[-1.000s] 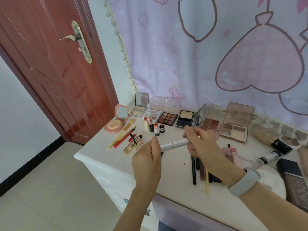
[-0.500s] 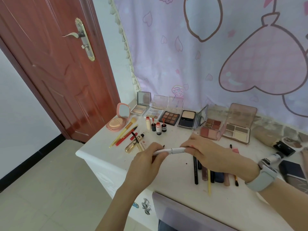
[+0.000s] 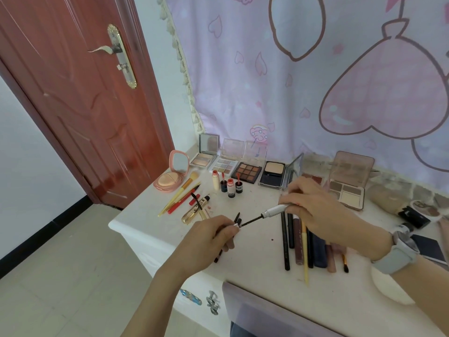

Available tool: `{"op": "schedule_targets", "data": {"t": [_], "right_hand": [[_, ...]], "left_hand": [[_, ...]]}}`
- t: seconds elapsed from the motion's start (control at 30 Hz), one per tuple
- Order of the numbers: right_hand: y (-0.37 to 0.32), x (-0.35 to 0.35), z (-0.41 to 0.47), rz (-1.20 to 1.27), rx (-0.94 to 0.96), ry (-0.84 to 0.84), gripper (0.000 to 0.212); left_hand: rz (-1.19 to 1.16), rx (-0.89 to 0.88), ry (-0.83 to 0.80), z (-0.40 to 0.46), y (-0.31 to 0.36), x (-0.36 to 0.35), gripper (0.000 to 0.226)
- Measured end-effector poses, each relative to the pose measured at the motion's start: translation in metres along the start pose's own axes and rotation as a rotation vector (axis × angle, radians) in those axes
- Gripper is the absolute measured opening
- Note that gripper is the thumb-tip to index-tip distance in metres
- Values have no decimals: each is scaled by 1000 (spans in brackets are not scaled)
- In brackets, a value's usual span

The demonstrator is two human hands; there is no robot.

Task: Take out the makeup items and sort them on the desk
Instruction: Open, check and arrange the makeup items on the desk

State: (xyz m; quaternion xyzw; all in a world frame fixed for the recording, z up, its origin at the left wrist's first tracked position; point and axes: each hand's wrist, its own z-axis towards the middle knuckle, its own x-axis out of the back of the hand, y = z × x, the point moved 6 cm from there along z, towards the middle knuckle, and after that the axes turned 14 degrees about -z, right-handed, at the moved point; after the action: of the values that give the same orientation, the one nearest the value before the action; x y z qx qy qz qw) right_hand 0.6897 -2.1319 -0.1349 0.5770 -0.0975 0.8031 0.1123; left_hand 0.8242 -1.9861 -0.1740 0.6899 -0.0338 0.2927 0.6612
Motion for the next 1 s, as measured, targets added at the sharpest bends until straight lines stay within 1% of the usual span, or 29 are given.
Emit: {"op": "schedule_targets", "data": {"t": [0.07, 0.13, 0.23, 0.3, 0.37, 0.4, 0.5, 0.57, 0.67, 0.77, 0.87, 1.0], "right_hand": [[9, 3, 0, -29, -43, 39, 20], [25, 6, 1, -26, -138, 80, 23], [50, 10, -1, 153, -354, 156, 25], [51, 3, -3, 287, -426, 164, 21], [40, -11, -3, 388, -426, 130, 16], [34, -19, -1, 443, -425, 116, 13], [28, -37, 6, 627, -485, 124, 5], [29, -43, 11, 678, -525, 131, 4], [30, -49, 21, 606, -509, 136, 10], [34, -58, 31, 415, -501, 105, 2], [36, -70, 36, 292, -478, 81, 4], [34, -69, 37, -15, -454, 135, 10]], "left_hand": [[-4, 14, -13, 1, -2, 3, 19], [-42, 32, 6, 2, -7, 7, 15], [-246, 54, 135, 4, -13, 15, 8], [-338, 41, 257, 9, -15, 18, 4], [-331, 21, 375, 19, -14, 18, 1], [-303, 23, 418, 25, -13, 16, 3], [-230, -2, 461, 46, -7, 5, 18], [-165, -11, 465, 61, -3, -2, 25], [-54, 9, 465, 82, -1, -9, 27], [24, 22, 444, 99, -3, -15, 23], [65, 61, 391, 112, -7, -23, 24], [97, 70, 316, 121, -8, -32, 26]]}}
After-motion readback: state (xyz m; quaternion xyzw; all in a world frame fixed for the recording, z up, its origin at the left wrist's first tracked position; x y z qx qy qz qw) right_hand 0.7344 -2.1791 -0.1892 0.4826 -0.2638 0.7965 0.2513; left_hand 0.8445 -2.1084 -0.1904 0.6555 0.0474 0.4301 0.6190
